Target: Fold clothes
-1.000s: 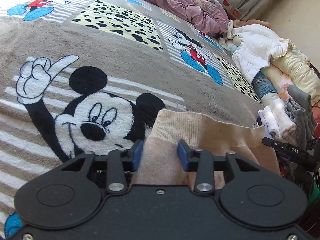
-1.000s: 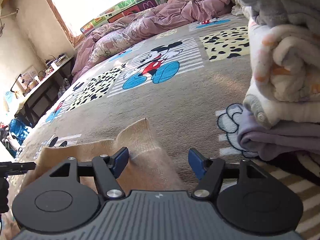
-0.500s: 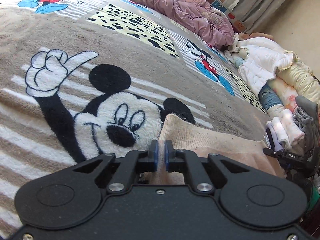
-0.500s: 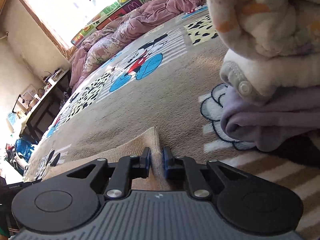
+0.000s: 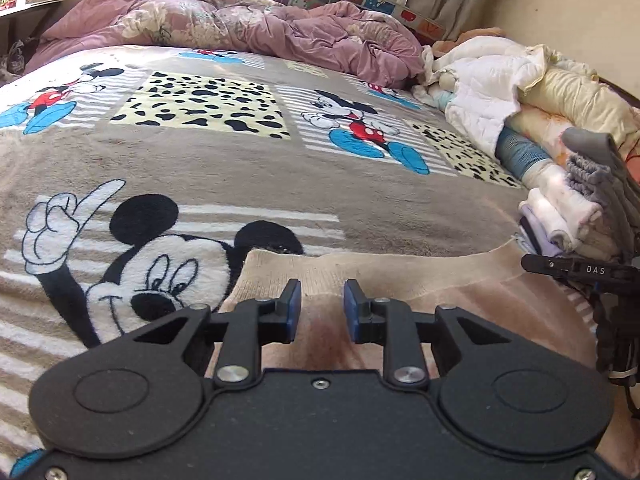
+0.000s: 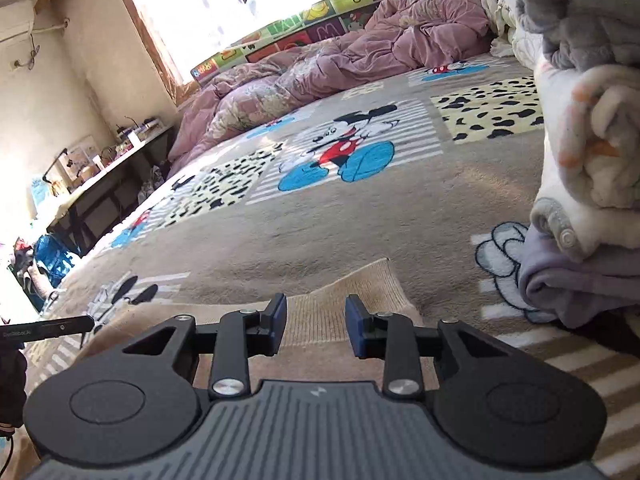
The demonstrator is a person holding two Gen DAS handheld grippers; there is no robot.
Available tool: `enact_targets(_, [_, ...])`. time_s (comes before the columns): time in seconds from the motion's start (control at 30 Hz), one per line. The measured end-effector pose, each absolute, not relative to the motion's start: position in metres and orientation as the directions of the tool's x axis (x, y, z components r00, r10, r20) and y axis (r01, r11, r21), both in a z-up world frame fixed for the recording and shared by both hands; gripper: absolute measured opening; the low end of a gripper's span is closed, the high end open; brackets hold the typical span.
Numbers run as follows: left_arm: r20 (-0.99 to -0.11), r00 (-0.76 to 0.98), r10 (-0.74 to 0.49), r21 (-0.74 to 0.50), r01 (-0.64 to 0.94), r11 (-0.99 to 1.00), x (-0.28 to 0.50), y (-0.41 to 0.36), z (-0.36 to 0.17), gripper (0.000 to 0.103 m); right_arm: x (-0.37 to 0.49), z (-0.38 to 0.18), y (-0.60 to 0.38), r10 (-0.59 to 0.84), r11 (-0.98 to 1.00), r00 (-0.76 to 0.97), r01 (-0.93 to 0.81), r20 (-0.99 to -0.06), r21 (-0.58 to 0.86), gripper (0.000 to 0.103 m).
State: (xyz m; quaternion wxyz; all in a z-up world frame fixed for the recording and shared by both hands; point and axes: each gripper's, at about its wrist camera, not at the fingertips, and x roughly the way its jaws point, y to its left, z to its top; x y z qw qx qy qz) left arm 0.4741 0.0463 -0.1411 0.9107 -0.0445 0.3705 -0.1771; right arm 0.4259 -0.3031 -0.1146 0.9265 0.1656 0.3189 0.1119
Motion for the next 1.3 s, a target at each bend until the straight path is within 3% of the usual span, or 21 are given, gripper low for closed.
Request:
enact_targets(0.03, [-0.672, 0.658, -0.340, -0.220, 0.261, 0.940, 0.480, 0.049, -0.152, 0.029, 0.431, -0.123, -0.302, 0.271, 0.940, 0.767, -0.081, -0.581, 0.332, 0.031])
enact_targets(0.07, [-0.651, 0.659, -0.377, -0.289, 0.244, 0.926, 0.482, 0.060, -0.160, 0.029, 0.432, -0.133, -0.311, 0.274, 0.930, 0.775, -0.062, -0.570, 0.363, 0.017])
enact_targets(0.13, [-0.634, 0.660, -0.403, -0.350, 0.219, 0.911, 0.481, 0.070, -0.162, 0.028, 0.435, -0.144, -0.328, 0.293, 0.895, 0.778, -0.018, -0.555, 0.446, 0.002])
enact_targets(0.23, [-0.622, 0.662, -0.418, -0.401, 0.188, 0.896, 0.475, 0.080, -0.158, 0.028, 0.434, -0.153, -0.348, 0.344, 0.828, 0.773, 0.019, -0.534, 0.561, 0.000])
enact_targets(0.33, [-0.610, 0.665, -0.432, -0.451, 0.157, 0.879, 0.470, 0.090, -0.154, 0.029, 0.426, -0.147, -0.352, 0.340, 0.811, 0.770, 0.049, -0.539, 0.582, 0.000])
enact_targets(0.37, [-0.609, 0.669, -0.427, -0.455, 0.146, 0.878, 0.465, 0.093, -0.150, 0.031, 0.421, -0.142, -0.352, 0.333, 0.815, 0.770, 0.055, -0.544, 0.576, 0.001])
enact_targets(0.5, [-0.615, 0.696, -0.371, -0.416, 0.114, 0.902, 0.429, 0.108, -0.130, 0.032, 0.397, -0.121, -0.349, 0.292, 0.851, 0.774, 0.058, -0.562, 0.522, 0.033])
enact_targets(0.53, [-0.614, 0.703, -0.360, -0.407, 0.110, 0.907, 0.418, 0.112, -0.125, 0.032, 0.387, -0.114, -0.347, 0.283, 0.867, 0.778, 0.043, -0.561, 0.496, 0.035])
enact_targets(0.83, [-0.603, 0.740, -0.298, -0.293, 0.143, 0.946, 0.288, 0.101, -0.097, 0.035, 0.265, -0.073, -0.292, 0.346, 0.915, 0.780, -0.156, -0.522, 0.373, 0.035])
enact_targets(1.0, [-0.630, 0.725, -0.280, -0.276, 0.129, 0.953, 0.213, 0.084, -0.117, 0.042, 0.187, -0.084, -0.257, 0.321, 0.939, 0.780, -0.188, -0.538, 0.288, 0.036])
enact_targets(1.07, [-0.674, 0.696, -0.249, -0.280, 0.070, 0.957, 0.189, 0.080, -0.138, 0.046, 0.157, -0.099, -0.254, 0.327, 0.930, 0.766, -0.160, -0.553, 0.330, 0.036])
enact_targets(1.13, [-0.667, 0.724, -0.174, -0.190, 0.060, 0.980, 0.166, 0.068, -0.144, 0.049, 0.127, -0.121, -0.242, 0.312, 0.943, 0.732, -0.160, -0.606, 0.292, 0.039])
enact_targets(1.2, [-0.645, 0.753, -0.128, -0.104, 0.080, 0.991, 0.143, 0.049, -0.136, 0.050, 0.092, -0.122, -0.230, 0.272, 0.960, 0.783, -0.183, -0.559, 0.211, 0.039])
enact_targets(1.3, [-0.595, 0.788, -0.157, -0.066, 0.147, 0.987, 0.108, 0.024, -0.131, 0.057, 0.060, -0.112, -0.228, 0.280, 0.952, 0.822, -0.173, -0.496, 0.251, 0.040])
